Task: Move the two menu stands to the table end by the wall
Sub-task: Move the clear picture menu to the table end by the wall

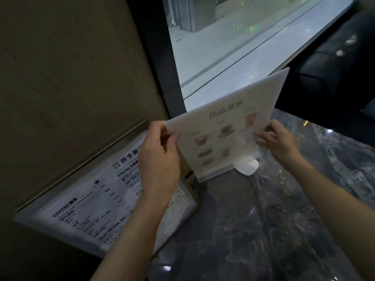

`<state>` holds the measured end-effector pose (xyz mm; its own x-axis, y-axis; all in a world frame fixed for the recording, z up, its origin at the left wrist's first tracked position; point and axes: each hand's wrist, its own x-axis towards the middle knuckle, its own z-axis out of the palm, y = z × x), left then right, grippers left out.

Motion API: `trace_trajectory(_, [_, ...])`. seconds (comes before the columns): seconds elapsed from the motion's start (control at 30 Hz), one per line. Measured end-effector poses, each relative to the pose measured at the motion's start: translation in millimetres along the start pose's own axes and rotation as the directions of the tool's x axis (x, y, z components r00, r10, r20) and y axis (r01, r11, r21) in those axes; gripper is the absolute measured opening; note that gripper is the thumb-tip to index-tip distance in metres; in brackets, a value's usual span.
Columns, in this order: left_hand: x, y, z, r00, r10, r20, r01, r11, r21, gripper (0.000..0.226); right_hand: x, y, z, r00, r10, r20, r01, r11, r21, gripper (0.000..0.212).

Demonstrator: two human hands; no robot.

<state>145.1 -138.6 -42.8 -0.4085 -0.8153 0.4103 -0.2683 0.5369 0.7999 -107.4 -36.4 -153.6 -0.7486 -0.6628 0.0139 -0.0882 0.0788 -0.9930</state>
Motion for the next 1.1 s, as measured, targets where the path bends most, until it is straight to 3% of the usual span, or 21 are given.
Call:
trace_trajectory(0.3, [-0.9, 5.8, -3.4, 0.991, 0.130, -0.024, -0.127, 0.987, 0.101, 0.003, 22.2, -9.5, 33.2, 0.998, 0.044, 0.050, -0.050, 0.992, 0.119, 0.020])
trace_trajectory(0.7, [-2.4, 5.1, -8.9, 0.981, 0.176, -0.079, -0.159, 0.969, 0.191, 0.014, 31.5, -3.9, 50.7, 0.992, 0.049, 0.120, -0.058, 0.995, 0.077, 0.006])
trace_trajectory(0.9, [-2.0, 4.4, -7.6, 0.961, 0.255, -0.103, -0.229, 0.950, 0.214, 0.024, 24.7, -6.8, 49.1, 0.981, 0.079, 0.178, -0.084, 0.996, 0.024, 0.028])
trace_trajectory(1.1, [-1.9, 2.2, -5.4, 0.955, 0.280, -0.100, -0.246, 0.934, 0.260, 0.018, 16.7, -19.4, 45.6, 0.981, 0.031, 0.193, -0.030, 1.000, -0.007, 0.027])
